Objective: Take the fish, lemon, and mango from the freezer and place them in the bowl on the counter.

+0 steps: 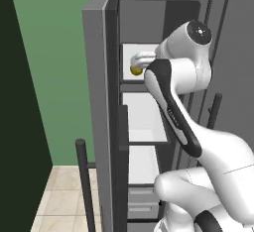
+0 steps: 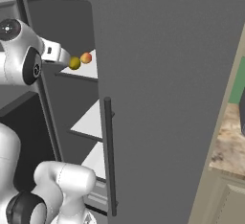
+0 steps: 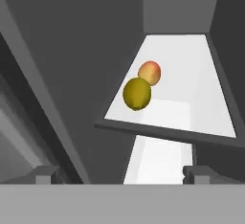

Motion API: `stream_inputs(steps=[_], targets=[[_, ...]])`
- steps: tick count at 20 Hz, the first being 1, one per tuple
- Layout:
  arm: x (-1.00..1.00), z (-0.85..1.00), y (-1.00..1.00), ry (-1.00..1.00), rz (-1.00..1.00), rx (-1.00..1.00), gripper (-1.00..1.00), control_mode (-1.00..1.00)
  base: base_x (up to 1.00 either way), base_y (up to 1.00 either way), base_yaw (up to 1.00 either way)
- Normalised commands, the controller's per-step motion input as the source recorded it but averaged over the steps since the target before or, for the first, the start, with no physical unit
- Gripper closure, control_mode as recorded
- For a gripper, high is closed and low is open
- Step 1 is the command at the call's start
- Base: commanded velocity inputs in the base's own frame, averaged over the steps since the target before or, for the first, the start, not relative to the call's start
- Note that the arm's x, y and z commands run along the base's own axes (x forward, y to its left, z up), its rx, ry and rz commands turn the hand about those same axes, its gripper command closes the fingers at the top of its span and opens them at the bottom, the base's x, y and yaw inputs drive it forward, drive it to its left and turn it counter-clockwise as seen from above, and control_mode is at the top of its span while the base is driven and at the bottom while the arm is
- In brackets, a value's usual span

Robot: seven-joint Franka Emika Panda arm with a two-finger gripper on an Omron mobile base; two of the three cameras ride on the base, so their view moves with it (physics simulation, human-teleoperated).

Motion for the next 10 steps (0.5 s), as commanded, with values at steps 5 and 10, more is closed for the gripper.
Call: stream_inputs(steps=[5, 10], targets=[[0.70, -0.37, 0.06, 0.03, 0.00, -0.01, -1.00, -1.00, 0.00, 0.00, 0.00], [0.73, -0.08, 0.00, 0.00, 0.00, 0.00, -1.00, -1.00, 0.00, 0.00, 0.00]])
